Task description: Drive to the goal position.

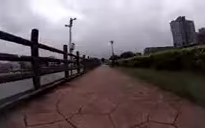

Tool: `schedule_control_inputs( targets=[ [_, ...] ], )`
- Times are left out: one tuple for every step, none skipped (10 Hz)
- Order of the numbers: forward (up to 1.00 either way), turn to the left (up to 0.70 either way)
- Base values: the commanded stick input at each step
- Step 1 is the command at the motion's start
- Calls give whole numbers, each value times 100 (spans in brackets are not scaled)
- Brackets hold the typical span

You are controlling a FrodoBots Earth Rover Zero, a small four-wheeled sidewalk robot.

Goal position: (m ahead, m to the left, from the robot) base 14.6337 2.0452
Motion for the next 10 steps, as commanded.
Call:
schedule_control_inputs(
  targets=[
    [100,0],
    [100,0],
    [100,0],
    [100,0],
    [100,0],
    [100,0],
    [100,0],
    [100,0],
    [100,0],
    [100,-20]
  ],
)
